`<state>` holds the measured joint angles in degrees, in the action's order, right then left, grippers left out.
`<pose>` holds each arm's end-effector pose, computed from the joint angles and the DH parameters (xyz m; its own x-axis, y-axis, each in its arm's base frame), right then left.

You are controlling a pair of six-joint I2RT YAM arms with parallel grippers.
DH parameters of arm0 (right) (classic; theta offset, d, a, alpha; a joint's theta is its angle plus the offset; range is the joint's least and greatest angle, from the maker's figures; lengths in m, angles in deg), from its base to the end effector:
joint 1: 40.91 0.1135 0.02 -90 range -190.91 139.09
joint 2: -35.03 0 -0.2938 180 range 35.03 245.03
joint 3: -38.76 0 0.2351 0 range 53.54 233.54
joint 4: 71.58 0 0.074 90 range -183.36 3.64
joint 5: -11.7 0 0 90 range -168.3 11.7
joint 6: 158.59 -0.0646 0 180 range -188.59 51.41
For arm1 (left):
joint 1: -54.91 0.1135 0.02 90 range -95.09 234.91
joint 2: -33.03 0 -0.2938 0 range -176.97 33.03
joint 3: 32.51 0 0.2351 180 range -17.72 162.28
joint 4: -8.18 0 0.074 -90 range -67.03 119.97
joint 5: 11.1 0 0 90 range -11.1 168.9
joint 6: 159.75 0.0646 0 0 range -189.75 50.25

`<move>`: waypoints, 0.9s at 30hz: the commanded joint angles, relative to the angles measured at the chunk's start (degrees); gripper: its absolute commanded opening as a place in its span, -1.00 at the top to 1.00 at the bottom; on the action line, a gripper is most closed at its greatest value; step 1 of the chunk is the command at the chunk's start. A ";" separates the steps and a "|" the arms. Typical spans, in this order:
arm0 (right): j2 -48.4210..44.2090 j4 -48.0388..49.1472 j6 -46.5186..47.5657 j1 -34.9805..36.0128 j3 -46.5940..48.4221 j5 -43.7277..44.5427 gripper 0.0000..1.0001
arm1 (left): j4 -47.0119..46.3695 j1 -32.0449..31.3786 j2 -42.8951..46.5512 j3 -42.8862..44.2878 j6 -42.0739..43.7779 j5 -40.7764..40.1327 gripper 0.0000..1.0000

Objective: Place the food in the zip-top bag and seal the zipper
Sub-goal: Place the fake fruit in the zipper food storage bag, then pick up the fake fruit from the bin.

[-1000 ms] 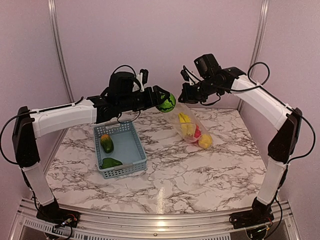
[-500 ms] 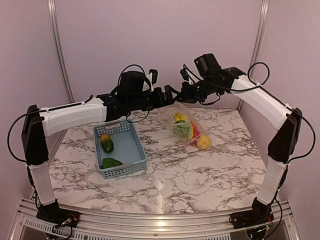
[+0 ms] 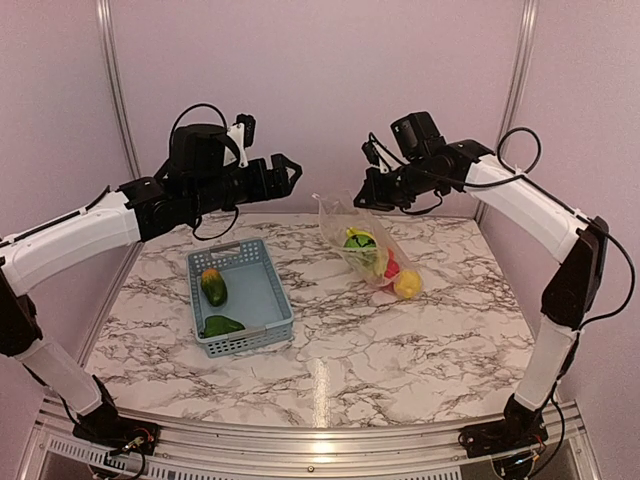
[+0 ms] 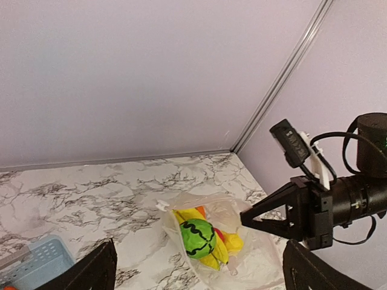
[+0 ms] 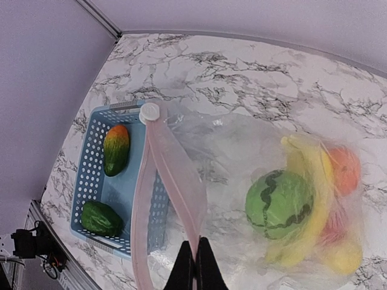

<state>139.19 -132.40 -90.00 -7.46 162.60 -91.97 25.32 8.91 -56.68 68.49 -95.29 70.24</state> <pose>0.3389 0.2422 0.3876 -0.7608 -0.0775 -0.6444 -0.4365 0.7958 0.4197 0.2753 -0.2711 0.4393 -0.3256 -0.2764 -0.9042 0.5172 0.7485 -0.4150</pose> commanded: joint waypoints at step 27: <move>-1.22 2.91 -1.20 -0.41 -0.54 -3.74 1.00 | 39.49 7.37 -7.66 -7.54 -27.99 -14.19 -0.66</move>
<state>139.74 -130.81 -91.09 -7.48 161.50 -95.79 59.61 15.16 -59.04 56.86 -117.43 57.34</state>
